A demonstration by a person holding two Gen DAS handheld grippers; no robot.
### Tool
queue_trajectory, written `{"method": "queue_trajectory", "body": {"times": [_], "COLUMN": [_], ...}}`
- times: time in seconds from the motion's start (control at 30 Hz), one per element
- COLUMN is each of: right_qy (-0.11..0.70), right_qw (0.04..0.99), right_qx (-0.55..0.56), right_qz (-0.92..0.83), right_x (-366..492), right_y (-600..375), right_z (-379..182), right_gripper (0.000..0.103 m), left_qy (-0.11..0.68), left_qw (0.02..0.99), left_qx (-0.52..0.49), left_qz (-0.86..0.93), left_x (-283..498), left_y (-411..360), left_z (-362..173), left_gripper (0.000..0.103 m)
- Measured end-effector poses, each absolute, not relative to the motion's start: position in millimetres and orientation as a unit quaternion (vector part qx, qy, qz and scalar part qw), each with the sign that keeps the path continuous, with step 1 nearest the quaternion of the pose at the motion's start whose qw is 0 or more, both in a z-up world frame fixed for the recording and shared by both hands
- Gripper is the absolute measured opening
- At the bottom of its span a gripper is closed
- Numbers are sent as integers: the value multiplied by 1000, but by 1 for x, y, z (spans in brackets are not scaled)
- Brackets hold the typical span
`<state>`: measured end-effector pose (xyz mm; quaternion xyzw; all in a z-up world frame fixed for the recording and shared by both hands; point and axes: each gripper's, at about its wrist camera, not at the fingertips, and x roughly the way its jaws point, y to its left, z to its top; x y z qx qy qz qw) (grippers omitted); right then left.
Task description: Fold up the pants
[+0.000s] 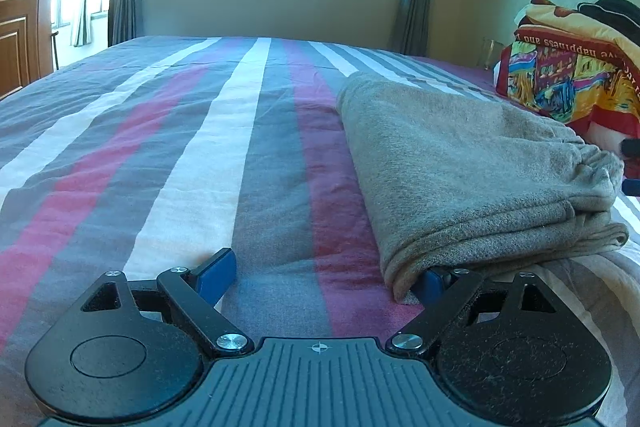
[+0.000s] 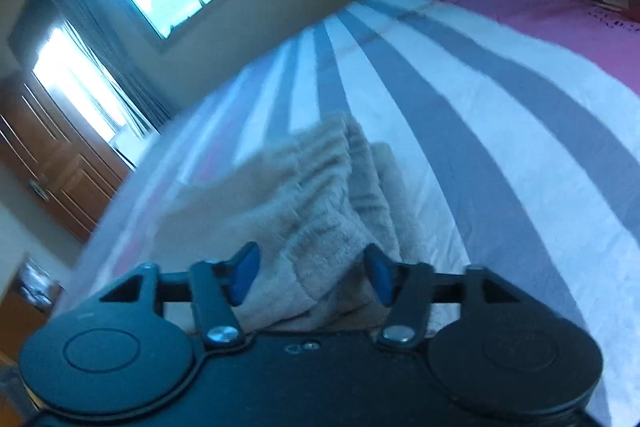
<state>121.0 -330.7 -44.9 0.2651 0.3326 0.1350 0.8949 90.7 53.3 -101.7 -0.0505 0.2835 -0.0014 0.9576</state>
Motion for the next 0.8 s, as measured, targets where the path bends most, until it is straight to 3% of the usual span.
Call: {"method": "queue_trajectory", "body": {"times": [0.17, 0.33, 0.4, 0.47, 0.5, 0.63, 0.73, 0.8], "right_qy": [344, 401, 408, 409, 391, 315, 385, 386], "right_qw": [854, 819, 820, 824, 840, 881, 858, 840], "right_qx": [367, 389, 381, 370, 352, 313, 326, 366], "right_qz": [136, 132, 130, 128, 134, 164, 99, 102], "right_x": [112, 134, 144, 150, 146, 115, 127, 128], "right_y": [-355, -346, -338, -334, -331, -329, -337, -343], "right_z": [-56, -85, -90, -88, -78, -45, -83, -97], "right_gripper": [60, 58, 52, 34, 33, 32, 31, 35], "left_qy": [283, 283, 283, 283, 282, 287, 297, 302], "left_qw": [958, 958, 958, 958, 958, 957, 954, 952], "left_qx": [-52, -53, -52, -50, -50, -40, -32, -38], "left_qz": [-2, -2, -2, -2, -2, -7, -16, -24], "left_x": [90, 90, 90, 89, 89, 91, 93, 91], "left_y": [53, 53, 54, 53, 53, 49, 48, 52], "left_z": [-102, -102, -102, -102, -102, -101, -99, -97], "left_gripper": [89, 89, 89, 89, 89, 93, 97, 97]}}
